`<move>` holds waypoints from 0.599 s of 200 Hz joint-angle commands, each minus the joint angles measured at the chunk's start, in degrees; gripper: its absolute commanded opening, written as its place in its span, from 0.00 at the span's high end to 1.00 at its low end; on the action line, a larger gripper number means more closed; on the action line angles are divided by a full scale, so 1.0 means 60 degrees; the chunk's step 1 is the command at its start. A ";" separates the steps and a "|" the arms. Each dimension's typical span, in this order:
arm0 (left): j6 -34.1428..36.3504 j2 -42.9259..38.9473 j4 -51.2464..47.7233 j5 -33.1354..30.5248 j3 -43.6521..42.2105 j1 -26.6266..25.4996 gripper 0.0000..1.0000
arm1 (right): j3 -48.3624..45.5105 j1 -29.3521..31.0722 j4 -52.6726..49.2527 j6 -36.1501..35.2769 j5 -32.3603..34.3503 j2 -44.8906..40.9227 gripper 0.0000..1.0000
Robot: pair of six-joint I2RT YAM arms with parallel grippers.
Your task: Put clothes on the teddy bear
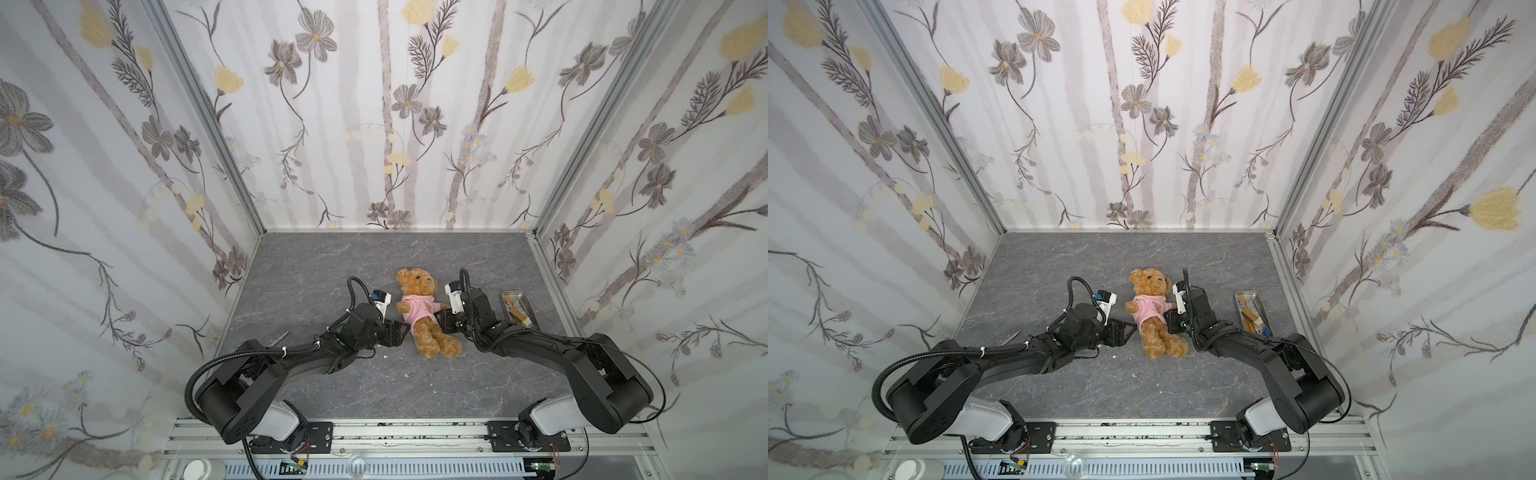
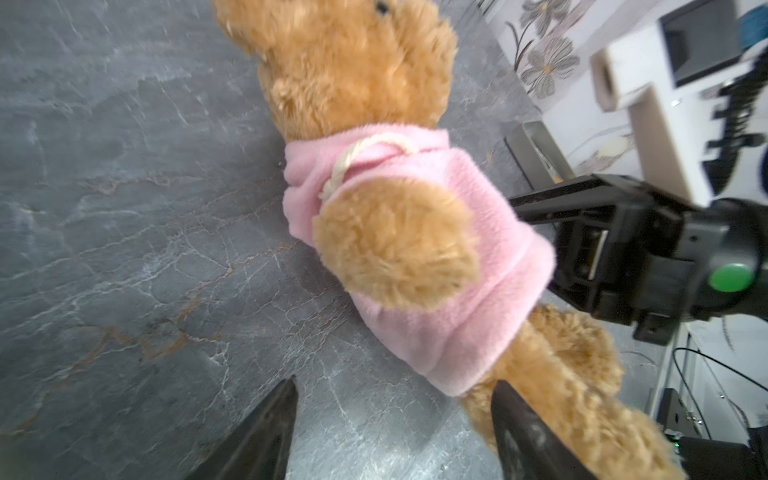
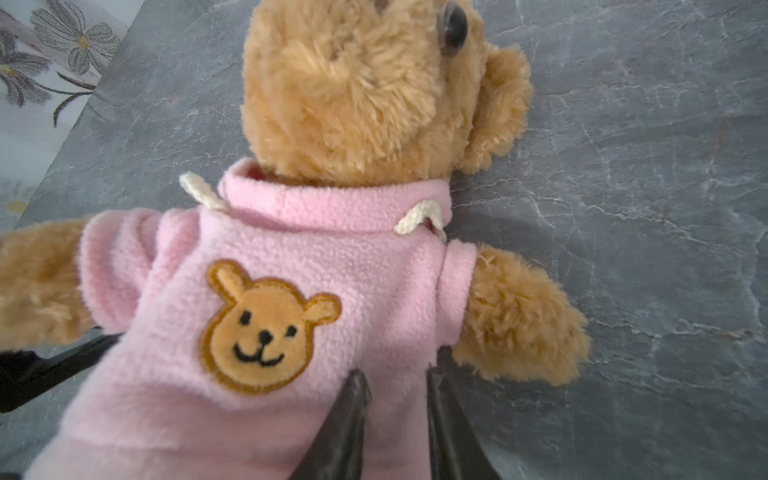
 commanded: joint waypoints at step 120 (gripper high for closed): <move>-0.0006 0.2696 0.0153 -0.0626 0.2253 0.0828 0.45 | 0.1727 -0.0583 0.0136 -0.0253 0.0209 0.0961 0.66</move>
